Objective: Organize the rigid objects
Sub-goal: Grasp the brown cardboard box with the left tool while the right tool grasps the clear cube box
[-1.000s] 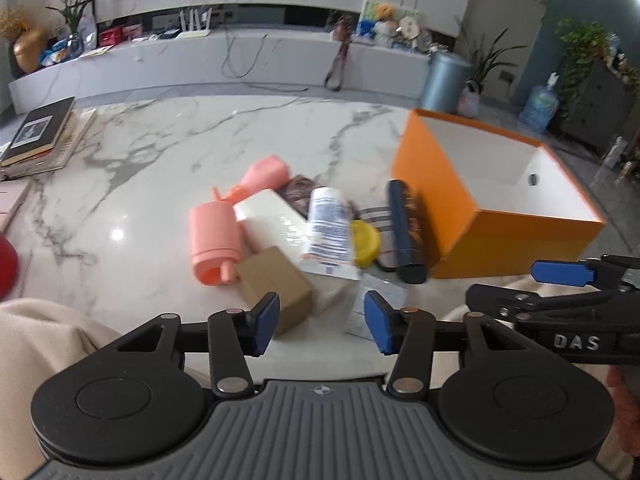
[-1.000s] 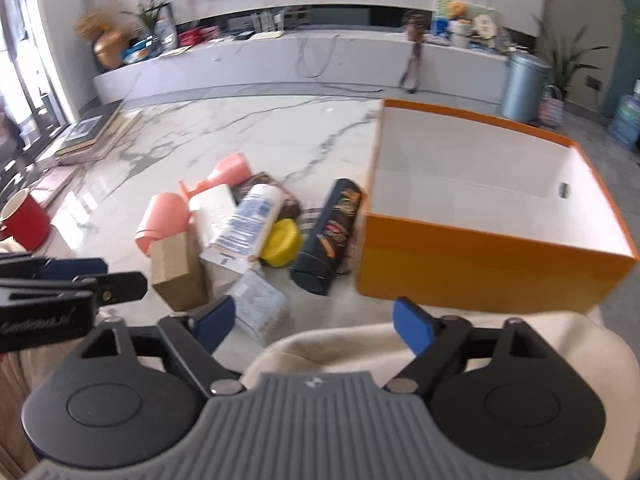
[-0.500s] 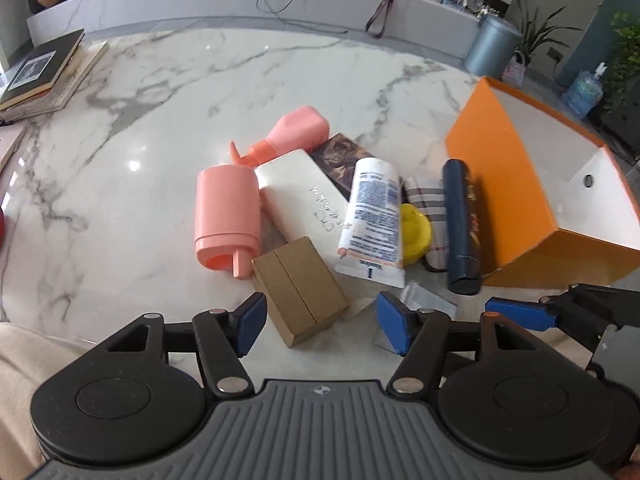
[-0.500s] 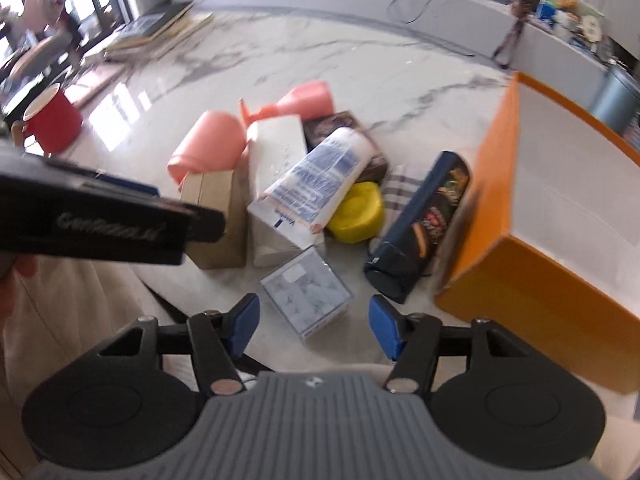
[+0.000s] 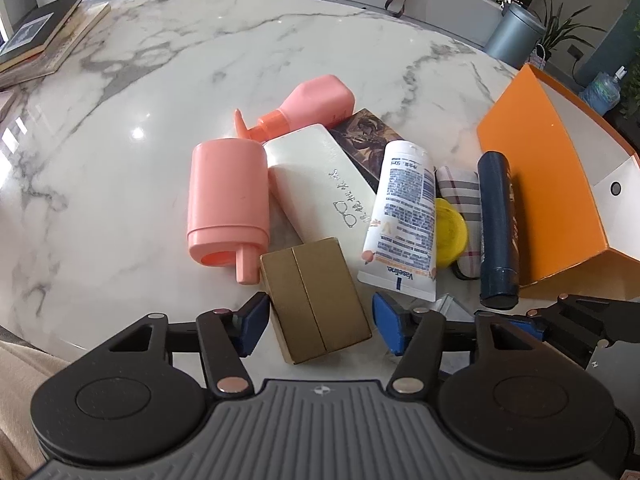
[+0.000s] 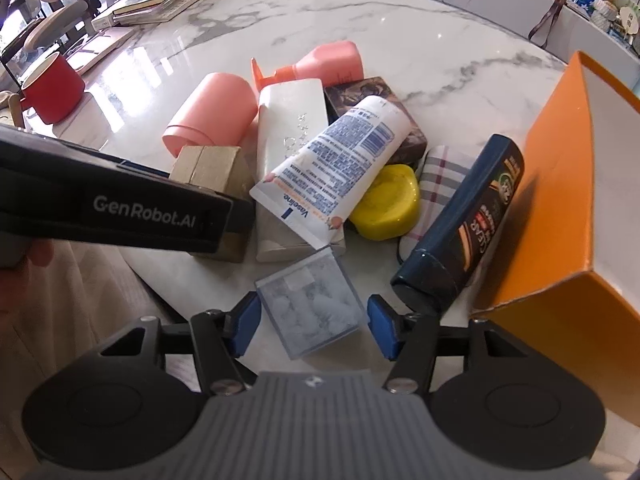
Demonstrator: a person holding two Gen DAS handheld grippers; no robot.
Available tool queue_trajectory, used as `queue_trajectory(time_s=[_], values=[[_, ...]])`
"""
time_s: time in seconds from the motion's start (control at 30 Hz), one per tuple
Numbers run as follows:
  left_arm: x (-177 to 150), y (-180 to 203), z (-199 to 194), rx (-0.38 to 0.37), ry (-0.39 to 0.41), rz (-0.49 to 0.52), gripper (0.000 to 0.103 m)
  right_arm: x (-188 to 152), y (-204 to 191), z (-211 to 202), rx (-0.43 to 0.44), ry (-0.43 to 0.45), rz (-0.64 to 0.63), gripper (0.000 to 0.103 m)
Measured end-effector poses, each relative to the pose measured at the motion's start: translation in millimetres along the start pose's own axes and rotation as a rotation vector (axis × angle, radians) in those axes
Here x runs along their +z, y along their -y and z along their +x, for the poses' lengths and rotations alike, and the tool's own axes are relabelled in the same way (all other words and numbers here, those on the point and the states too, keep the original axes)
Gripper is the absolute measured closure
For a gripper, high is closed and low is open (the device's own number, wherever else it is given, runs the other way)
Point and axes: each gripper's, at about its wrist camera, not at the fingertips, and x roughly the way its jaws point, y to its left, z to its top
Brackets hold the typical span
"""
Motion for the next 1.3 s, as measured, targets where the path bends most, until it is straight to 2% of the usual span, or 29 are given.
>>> queue_trajectory(time_s=[0.2, 0.43, 0.57, 0.7, 0.83, 1.3], values=[[-2, 3, -1, 0.013, -0.009, 0.077, 0.045, 2, -1, 1, 0.011, -0.038, 0.038, 0.046], [-4, -1, 7, 0.008, -0.033, 0.053, 0.042, 5, -4, 1, -0.003, -0.019, 0.009, 0.046], [-5, -2, 10, 0.004, -0.040, 0.050, 0.046, 4, -4, 3, -0.001, -0.016, 0.009, 0.048], [-8, -1, 4, 0.016, -0.007, 0.058, 0.050, 3, -5, 1, -0.009, 0.001, 0.015, 0.049], [-11, 0, -6, -0.005, 0.020, 0.069, 0.051, 1, -6, -9, -0.010, 0.031, 0.017, 0.050], [-11, 17, -59, -0.055, 0.162, 0.107, 0.052, -1, -5, -69, -0.067, 0.188, 0.007, 0.050]])
